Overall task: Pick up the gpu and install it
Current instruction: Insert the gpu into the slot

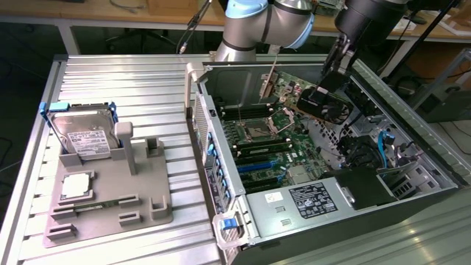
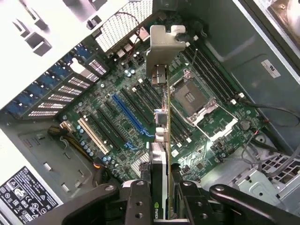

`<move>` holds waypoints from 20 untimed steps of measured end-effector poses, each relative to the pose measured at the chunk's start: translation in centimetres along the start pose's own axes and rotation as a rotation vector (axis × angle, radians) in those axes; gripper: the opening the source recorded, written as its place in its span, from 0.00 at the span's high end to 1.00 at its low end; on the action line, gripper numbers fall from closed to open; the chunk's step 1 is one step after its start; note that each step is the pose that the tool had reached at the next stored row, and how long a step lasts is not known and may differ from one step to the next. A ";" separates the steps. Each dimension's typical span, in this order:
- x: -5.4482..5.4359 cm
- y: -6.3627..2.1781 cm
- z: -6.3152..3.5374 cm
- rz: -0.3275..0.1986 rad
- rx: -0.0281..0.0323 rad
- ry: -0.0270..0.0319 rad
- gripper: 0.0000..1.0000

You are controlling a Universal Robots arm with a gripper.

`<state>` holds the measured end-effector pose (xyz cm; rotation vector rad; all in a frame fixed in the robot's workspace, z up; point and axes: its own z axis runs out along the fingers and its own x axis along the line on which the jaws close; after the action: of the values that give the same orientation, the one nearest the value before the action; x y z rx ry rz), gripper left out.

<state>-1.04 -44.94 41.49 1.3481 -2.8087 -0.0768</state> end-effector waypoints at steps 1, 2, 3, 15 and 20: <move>0.0 0.00 0.00 -0.047 0.0000 0.0026 0.73; 0.0 0.00 0.00 -0.064 0.0001 0.0036 0.73; 0.0 0.00 0.00 -0.076 0.0001 0.0042 0.73; 0.0 0.00 0.00 -0.186 0.0003 0.0103 0.73; 0.0 0.00 0.00 -0.225 0.0003 0.0125 0.73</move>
<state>-1.04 -44.94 41.50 1.6527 -2.6347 -0.0718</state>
